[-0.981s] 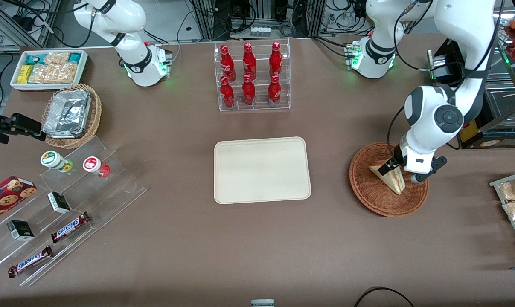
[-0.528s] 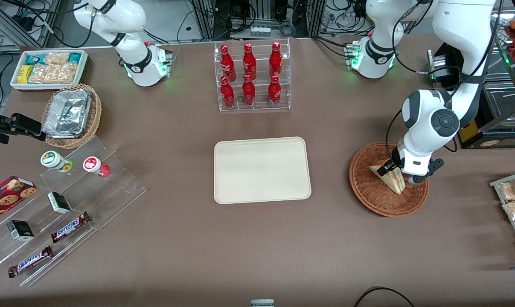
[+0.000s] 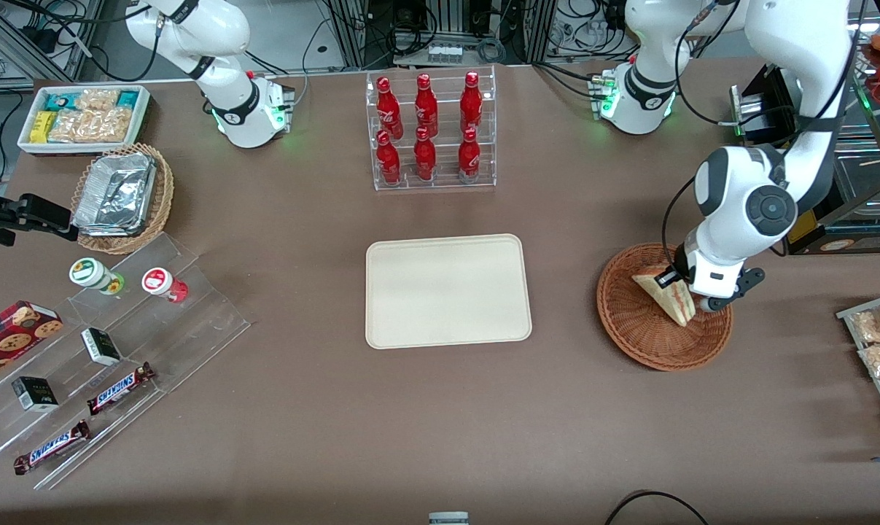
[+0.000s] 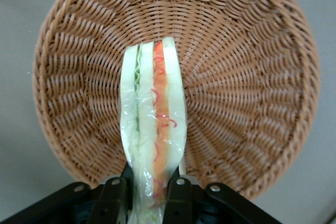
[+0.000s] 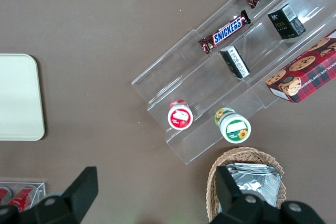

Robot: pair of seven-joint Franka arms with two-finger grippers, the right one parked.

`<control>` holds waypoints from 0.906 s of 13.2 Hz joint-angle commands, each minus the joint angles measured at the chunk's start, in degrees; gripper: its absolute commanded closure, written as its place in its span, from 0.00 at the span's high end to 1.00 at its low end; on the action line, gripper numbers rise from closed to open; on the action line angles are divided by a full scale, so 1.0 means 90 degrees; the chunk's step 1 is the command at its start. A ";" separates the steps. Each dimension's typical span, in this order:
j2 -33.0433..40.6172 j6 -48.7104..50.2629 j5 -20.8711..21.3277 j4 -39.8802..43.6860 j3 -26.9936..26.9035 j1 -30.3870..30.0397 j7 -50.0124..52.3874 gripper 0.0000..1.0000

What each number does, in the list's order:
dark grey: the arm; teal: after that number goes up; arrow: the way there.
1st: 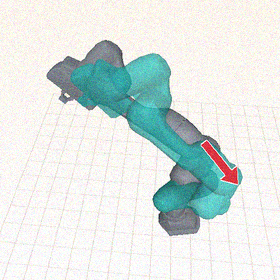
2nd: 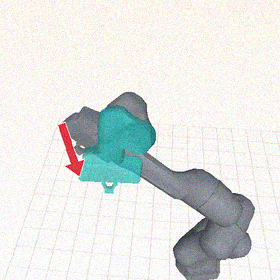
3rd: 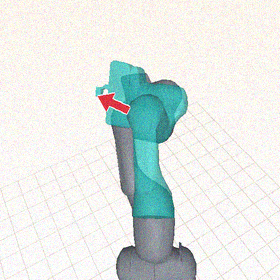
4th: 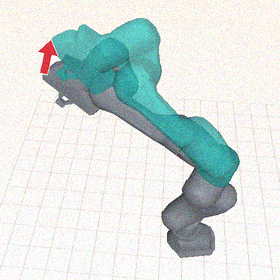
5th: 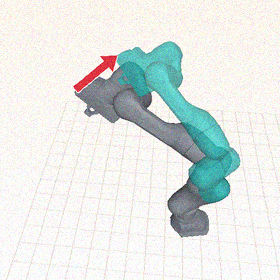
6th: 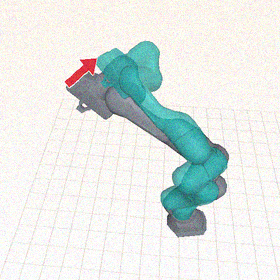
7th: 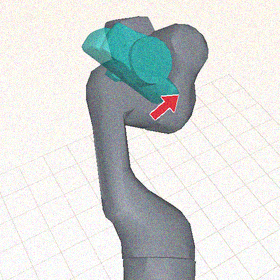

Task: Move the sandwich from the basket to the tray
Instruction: 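Lift the sandwich and carry it with the left gripper over the tray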

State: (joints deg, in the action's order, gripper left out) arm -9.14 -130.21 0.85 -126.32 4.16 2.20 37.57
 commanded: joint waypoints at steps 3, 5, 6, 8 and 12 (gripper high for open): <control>0.0020 0.1769 0.0062 0.1318 0.0493 0.0087 -0.0677 0.00; -0.0039 0.1977 -0.0006 0.1592 0.0902 0.0087 -0.0728 0.00; -0.0087 0.1977 -0.0016 0.1642 0.1147 0.0087 -0.0679 0.00; -0.0311 0.1977 -0.0016 0.1934 0.1577 0.0087 -0.0630 0.00; -0.0975 0.1977 0.0072 0.2618 0.2251 0.0097 -0.0552 0.00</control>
State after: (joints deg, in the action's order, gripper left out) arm -13.84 -113.94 0.77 -107.84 22.11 3.08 32.19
